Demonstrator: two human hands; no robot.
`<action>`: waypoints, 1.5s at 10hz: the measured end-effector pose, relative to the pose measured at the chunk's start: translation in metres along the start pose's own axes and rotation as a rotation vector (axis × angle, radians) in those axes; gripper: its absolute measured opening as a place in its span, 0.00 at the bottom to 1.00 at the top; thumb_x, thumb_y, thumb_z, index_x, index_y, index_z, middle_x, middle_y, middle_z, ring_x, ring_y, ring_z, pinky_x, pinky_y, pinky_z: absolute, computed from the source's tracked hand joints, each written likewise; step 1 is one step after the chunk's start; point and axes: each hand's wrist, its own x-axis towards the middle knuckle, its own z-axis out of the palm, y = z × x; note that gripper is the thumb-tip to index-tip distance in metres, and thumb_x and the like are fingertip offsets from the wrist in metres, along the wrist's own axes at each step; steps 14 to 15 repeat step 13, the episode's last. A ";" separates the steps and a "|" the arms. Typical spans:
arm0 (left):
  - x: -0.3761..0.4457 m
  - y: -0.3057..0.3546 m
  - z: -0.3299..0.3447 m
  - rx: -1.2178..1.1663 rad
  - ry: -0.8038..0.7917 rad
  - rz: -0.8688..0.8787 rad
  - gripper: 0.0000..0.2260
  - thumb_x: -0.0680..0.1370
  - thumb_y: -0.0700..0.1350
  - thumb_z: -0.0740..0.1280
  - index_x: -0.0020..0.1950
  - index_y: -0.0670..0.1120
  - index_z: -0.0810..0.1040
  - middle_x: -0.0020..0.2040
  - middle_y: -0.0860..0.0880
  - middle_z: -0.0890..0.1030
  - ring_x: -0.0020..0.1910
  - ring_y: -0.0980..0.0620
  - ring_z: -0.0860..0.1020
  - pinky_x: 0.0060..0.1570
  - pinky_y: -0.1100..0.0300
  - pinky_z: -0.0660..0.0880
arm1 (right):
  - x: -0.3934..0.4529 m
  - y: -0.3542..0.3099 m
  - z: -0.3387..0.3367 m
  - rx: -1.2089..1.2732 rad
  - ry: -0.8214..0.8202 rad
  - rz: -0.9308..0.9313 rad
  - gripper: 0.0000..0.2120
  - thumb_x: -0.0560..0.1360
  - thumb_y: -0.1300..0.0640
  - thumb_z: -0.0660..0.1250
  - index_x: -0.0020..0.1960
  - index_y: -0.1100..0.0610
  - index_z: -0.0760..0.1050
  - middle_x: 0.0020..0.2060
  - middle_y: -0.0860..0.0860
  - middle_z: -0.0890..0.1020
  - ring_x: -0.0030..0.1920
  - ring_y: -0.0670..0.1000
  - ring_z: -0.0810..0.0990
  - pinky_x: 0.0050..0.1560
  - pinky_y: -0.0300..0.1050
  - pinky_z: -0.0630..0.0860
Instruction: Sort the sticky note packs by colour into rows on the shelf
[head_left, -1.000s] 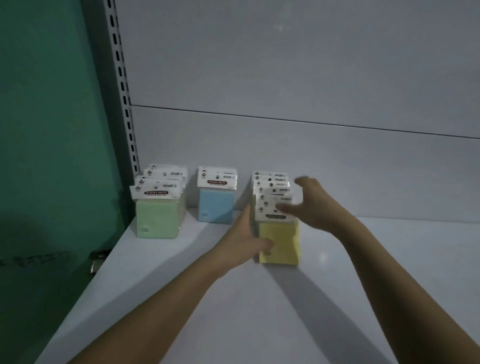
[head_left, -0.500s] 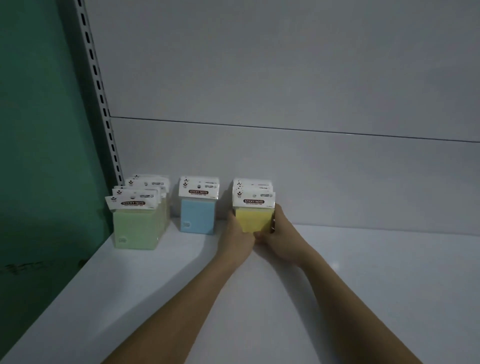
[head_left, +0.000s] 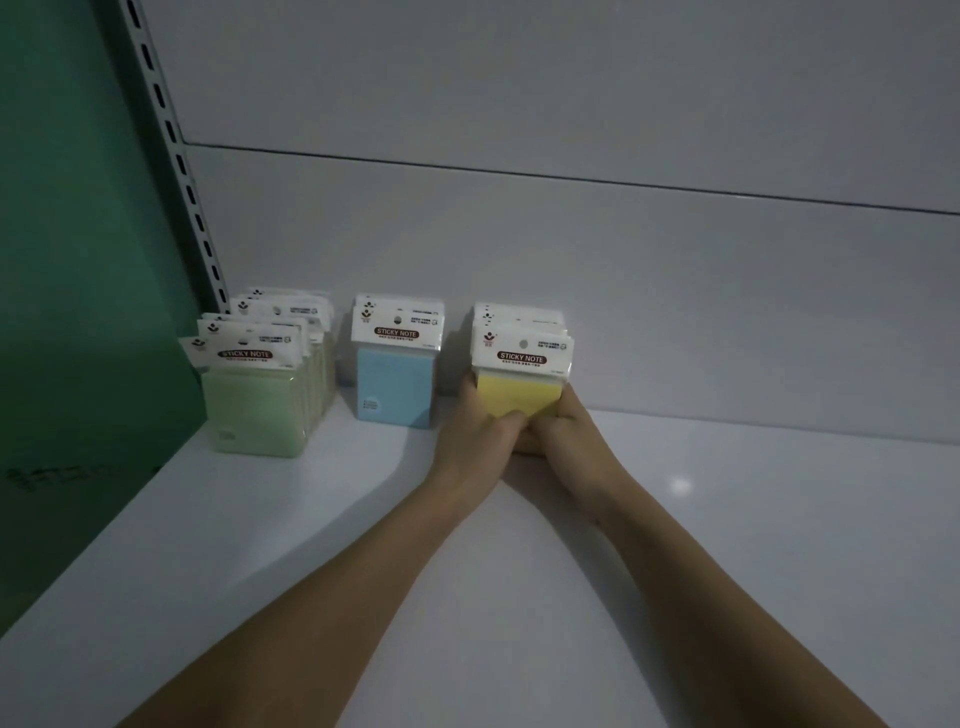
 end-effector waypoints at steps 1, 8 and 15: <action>0.002 -0.003 -0.002 0.036 -0.033 -0.026 0.31 0.62 0.45 0.63 0.66 0.50 0.68 0.56 0.51 0.80 0.56 0.51 0.78 0.60 0.50 0.74 | -0.002 0.001 -0.002 -0.012 0.001 -0.001 0.27 0.73 0.75 0.53 0.59 0.49 0.75 0.52 0.47 0.85 0.53 0.46 0.83 0.45 0.35 0.79; 0.004 -0.002 -0.001 0.030 0.038 -0.072 0.27 0.60 0.49 0.66 0.60 0.50 0.70 0.54 0.50 0.80 0.55 0.48 0.78 0.58 0.48 0.74 | -0.002 0.016 0.000 -0.210 0.156 0.100 0.21 0.81 0.59 0.58 0.72 0.49 0.60 0.62 0.44 0.76 0.63 0.45 0.74 0.65 0.44 0.69; -0.016 -0.002 -0.030 -0.017 -0.016 -0.009 0.27 0.70 0.42 0.63 0.70 0.43 0.65 0.64 0.45 0.76 0.61 0.44 0.75 0.61 0.51 0.72 | -0.046 -0.002 0.011 -0.308 0.287 0.204 0.39 0.78 0.48 0.65 0.79 0.55 0.46 0.75 0.52 0.62 0.72 0.53 0.66 0.66 0.46 0.67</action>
